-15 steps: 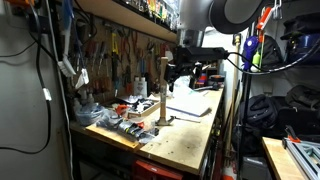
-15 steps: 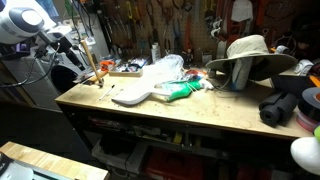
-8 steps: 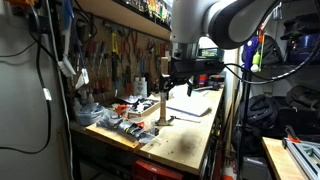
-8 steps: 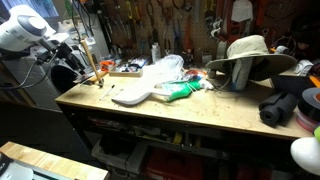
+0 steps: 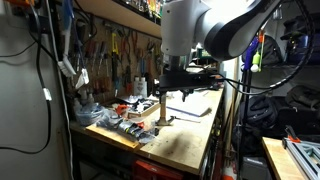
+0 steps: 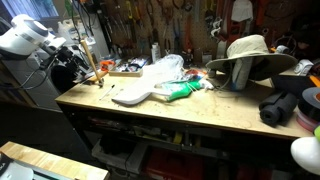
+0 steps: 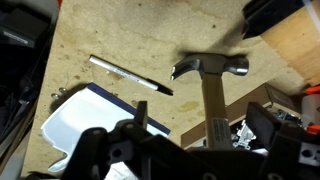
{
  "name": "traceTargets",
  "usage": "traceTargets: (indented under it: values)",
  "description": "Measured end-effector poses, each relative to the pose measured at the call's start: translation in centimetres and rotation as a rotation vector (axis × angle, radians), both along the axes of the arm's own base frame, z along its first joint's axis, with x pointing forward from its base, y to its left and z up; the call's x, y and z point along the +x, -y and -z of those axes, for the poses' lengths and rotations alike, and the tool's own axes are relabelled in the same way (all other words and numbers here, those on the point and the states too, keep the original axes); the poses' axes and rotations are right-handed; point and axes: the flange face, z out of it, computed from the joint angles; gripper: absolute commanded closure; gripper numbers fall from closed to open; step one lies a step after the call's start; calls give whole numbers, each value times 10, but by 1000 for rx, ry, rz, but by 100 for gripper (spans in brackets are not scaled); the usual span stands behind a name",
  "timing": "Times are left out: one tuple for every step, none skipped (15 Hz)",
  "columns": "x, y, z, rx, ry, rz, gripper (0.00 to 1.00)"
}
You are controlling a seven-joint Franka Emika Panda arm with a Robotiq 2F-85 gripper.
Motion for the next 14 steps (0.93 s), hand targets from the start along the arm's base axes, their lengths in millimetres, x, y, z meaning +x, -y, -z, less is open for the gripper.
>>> traceTargets:
  values:
    - [2,-3,3,-6,5,9,0]
    - [5,-4,7,-11,5,17,0]
    - [7,-6,10,-18,4,23,0]
    - [10,-7,14,-25,2,31,0]
    - [12,-8,17,-31,0,38,0]
    - [15,-8,21,-37,-2,44,0]
    - [17,-9,24,-41,-4,48,0]
    - [20,-10,27,-44,-5,51,0]
    - [23,-10,30,-45,-5,53,0]
    - [25,-11,33,-47,-6,54,0]
    - [28,-11,36,-50,-4,54,0]
    - [30,-11,38,-53,0,55,0]
    - [33,-11,39,-55,0,54,0]
    - [35,-11,41,-58,3,56,0]
